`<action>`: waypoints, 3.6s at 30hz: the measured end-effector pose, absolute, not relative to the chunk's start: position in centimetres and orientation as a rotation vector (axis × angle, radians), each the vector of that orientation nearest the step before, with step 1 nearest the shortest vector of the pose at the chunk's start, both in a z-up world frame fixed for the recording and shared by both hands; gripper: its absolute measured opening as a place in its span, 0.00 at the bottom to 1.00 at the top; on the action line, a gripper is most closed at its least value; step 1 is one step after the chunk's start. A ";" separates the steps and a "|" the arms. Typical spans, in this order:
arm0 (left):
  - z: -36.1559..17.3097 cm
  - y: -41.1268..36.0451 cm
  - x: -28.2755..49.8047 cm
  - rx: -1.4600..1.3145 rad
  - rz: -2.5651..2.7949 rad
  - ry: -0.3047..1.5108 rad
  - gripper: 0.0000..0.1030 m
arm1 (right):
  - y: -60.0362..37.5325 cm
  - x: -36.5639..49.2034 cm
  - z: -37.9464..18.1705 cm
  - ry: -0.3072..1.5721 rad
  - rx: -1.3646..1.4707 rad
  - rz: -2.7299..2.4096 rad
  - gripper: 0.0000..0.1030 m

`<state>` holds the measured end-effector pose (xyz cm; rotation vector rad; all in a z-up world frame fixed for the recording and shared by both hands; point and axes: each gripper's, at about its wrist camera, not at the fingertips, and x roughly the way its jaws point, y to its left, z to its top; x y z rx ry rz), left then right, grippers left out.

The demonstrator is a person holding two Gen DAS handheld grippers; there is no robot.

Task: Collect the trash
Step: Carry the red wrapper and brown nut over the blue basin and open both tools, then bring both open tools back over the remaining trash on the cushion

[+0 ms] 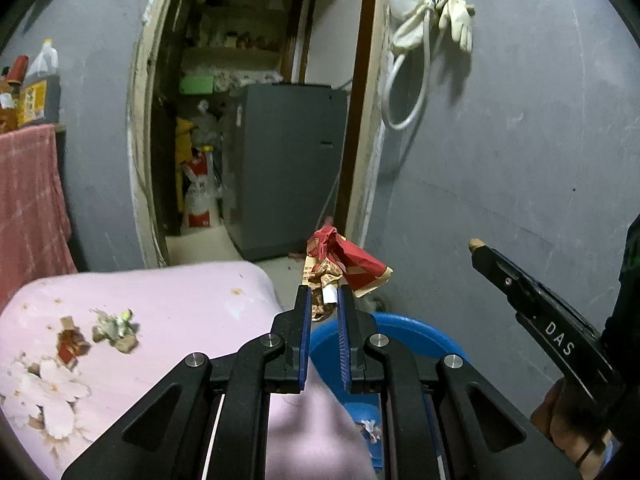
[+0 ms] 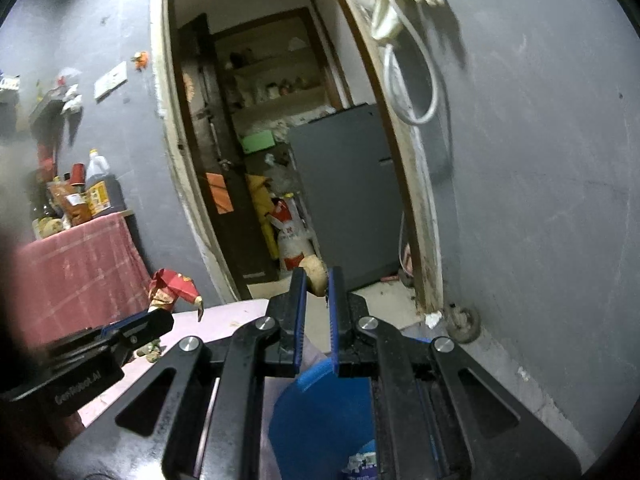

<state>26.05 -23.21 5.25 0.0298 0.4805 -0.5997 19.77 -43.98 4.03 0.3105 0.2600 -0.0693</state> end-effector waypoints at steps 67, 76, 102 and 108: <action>5.2 -12.9 27.6 -0.200 -0.358 0.484 0.82 | -40.6 20.8 4.1 0.205 0.302 0.000 0.97; 6.4 -8.0 25.6 -0.191 -0.240 0.370 0.95 | -35.9 19.3 5.8 0.079 0.199 0.078 1.00; 3.2 2.0 25.0 -0.090 -0.037 0.339 0.96 | -23.1 23.8 4.1 0.123 -0.017 0.330 1.00; 2.7 1.9 26.6 -0.057 -0.051 0.389 0.96 | -22.5 25.9 3.4 0.206 -0.028 0.346 1.00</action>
